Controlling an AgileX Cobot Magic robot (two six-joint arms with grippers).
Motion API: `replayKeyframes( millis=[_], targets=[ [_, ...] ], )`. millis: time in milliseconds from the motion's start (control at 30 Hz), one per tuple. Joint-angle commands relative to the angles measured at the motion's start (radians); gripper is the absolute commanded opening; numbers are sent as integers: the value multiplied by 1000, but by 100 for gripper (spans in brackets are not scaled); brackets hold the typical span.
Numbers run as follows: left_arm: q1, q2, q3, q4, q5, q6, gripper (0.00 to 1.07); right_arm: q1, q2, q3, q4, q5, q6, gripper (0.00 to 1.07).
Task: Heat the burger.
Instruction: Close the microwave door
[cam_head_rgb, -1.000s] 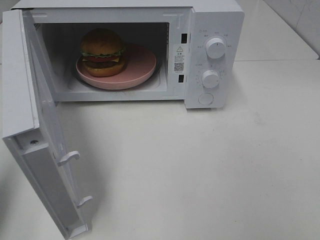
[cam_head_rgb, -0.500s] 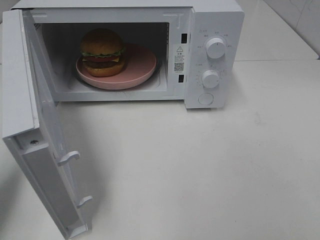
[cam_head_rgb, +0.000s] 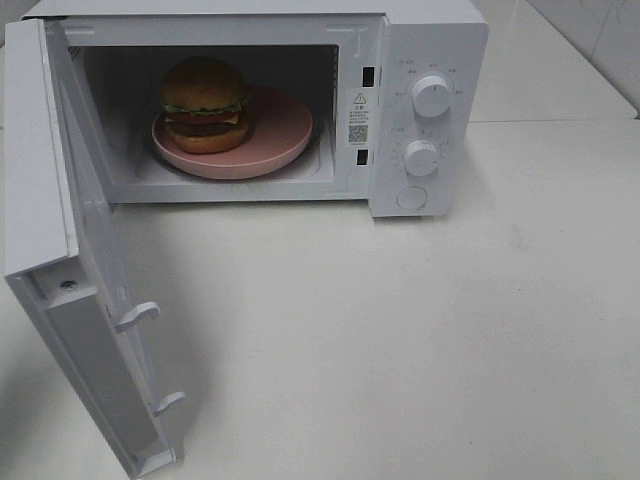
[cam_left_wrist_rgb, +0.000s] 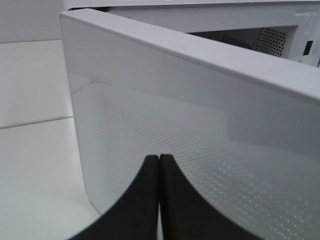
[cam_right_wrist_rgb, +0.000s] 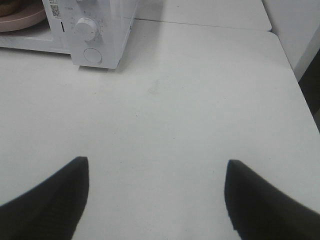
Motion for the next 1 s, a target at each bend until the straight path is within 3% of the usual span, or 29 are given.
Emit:
replayKeyframes(
  millis=[33, 167, 300, 667, 767, 833, 867, 900, 1000],
  targets=[
    [-1, 25, -4, 10, -61, -17, 0, -5, -27, 2, -2, -18, 1, 75],
    [-13, 64, -26, 35, -61, -32, 0, -5, -27, 2, -2, -18, 1, 75],
    [-79, 110, -74, 22, -36, -29, 0, -5, -27, 2, -2, -18, 1, 75],
    [-284, 263, -214, -183, -3, -2, 0, -5, -27, 2, -2, -18, 1, 75],
    [-335, 308, -263, -264, -3, 19, 0, -5, -27, 2, -2, -18, 1, 75],
    [-389, 348, -311, -340, 4, 73, 0, -5, -27, 2, -2, -18, 1, 75],
    [-389, 348, -311, -340, 4, 73, 0, -5, -27, 2, -2, -18, 1, 75],
    [-424, 371, -347, -386, 28, 114, 0, -5, -27, 2, -2, -18, 1, 75],
    [-462, 397, -392, -438, 66, 149, 0, -5, -27, 2, -2, -18, 1, 75]
  ],
)
